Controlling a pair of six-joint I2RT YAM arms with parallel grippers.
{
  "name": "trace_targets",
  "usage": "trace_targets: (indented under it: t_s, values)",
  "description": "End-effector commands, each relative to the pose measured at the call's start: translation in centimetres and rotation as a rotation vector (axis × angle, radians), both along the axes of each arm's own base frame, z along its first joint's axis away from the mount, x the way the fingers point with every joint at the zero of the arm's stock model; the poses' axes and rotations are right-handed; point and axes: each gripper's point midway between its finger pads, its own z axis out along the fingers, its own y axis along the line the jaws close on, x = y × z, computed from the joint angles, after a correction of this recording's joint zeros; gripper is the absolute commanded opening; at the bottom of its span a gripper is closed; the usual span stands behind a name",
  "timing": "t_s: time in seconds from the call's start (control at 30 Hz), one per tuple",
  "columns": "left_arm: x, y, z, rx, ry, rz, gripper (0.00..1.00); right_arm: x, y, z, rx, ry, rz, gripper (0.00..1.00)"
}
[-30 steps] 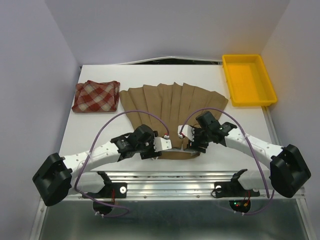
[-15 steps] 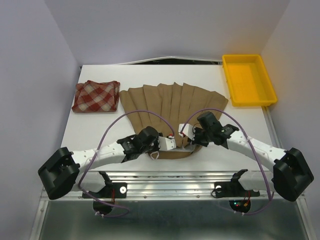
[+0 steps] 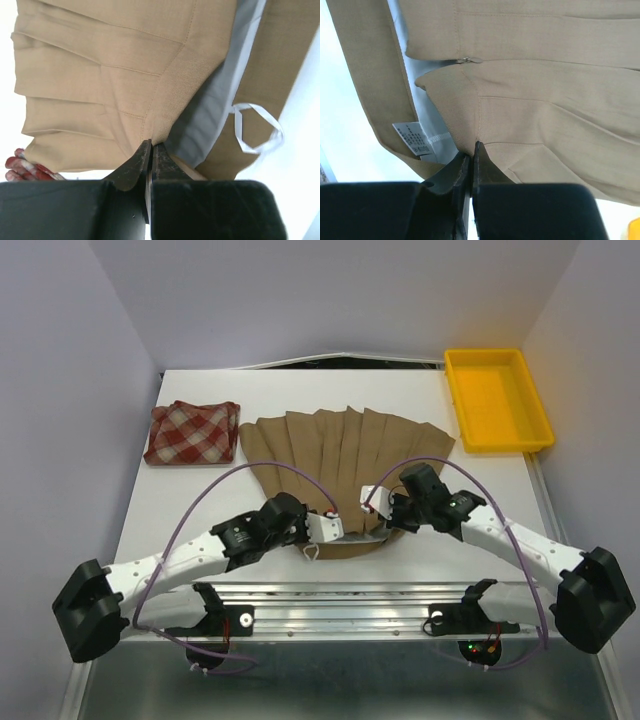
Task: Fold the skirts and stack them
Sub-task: Flatten the skirt out
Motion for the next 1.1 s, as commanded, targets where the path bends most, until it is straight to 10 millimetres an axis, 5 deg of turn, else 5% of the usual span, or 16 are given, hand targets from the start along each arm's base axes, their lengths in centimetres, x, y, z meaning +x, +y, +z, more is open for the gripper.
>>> trace_targets:
  t_s: [0.0, 0.13, 0.3, 0.5, 0.8, 0.83, 0.87, 0.93, 1.03, 1.07]
  values:
    - [-1.7, -0.3, 3.9, -0.078, -0.015, -0.088, 0.00, 0.2, 1.0, 4.4, 0.080, -0.084, 0.036, 0.01]
    - [-4.5, 0.0, 5.2, -0.102, 0.026, -0.219, 0.00, -1.9, 0.6, 5.9, 0.094, -0.092, 0.132, 0.01]
    - [-8.6, 2.5, -0.3, 0.058, 0.174, -0.379, 0.00, -6.0, -1.2, 1.4, 0.002, -0.067, 0.364, 0.01]
    - [-10.2, 3.8, -3.6, 0.189, 0.261, -0.482, 0.00, -9.8, -4.0, -4.1, -0.106, -0.006, 0.578, 0.01]
    - [-12.0, 4.5, -4.6, 0.322, 0.267, -0.741, 0.00, -12.3, -3.8, -5.0, -0.090, -0.064, 0.828, 0.02]
    - [-12.2, 4.6, -4.7, 0.340, 0.269, -0.759, 0.00, -12.4, -3.8, -5.2, -0.090, -0.069, 0.844, 0.08]
    - [-12.3, 4.6, -4.8, 0.355, 0.270, -0.774, 0.00, -12.5, -3.8, -5.2, -0.090, -0.076, 0.857, 0.32]
    - [-12.2, 4.2, -4.4, 0.367, 0.260, -0.773, 0.36, -12.7, -3.4, -4.4, -0.065, -0.100, 0.888, 0.77]
    - [-11.7, 3.3, -2.7, 0.329, 0.228, -0.744, 0.73, -11.8, -2.3, -2.7, -0.035, -0.161, 0.874, 0.87]
    - [-11.4, 2.8, -1.3, 0.298, 0.214, -0.722, 0.78, -11.0, -1.7, -1.4, -0.019, -0.189, 0.837, 0.90]
